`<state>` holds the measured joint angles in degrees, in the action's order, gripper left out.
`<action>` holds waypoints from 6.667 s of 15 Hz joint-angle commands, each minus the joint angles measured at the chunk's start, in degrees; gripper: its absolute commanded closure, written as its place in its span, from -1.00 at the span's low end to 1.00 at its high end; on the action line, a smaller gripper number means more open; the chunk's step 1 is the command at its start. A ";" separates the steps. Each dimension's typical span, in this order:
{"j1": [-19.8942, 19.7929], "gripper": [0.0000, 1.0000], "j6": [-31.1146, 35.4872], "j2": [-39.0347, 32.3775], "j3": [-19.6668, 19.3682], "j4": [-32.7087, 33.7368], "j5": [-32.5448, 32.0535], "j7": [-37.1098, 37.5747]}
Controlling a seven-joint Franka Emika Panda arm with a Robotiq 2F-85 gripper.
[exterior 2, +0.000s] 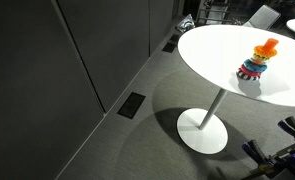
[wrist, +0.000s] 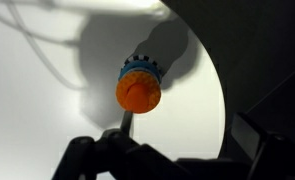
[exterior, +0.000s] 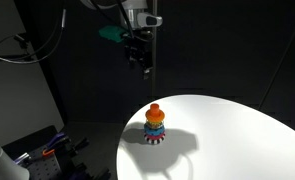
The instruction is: Remove the orange ring from the orange rod and put it on the table
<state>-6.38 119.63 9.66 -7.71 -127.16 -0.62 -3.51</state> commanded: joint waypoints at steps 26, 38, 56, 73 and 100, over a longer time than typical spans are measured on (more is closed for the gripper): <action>-2.52 -1.00 23.59 -12.22 -1.63 -8.70 1.70 2.03; -1.74 -1.00 31.55 -19.59 -1.24 -8.01 1.42 5.38; -0.60 0.04 33.70 -19.54 -2.55 -6.66 -0.85 8.48; -1.47 0.27 28.01 -11.12 -2.23 -6.03 -1.62 10.59; -3.18 0.01 27.06 -11.14 -3.38 -3.30 -1.90 11.06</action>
<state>-8.48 148.51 -2.14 -10.38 -132.07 -0.70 5.65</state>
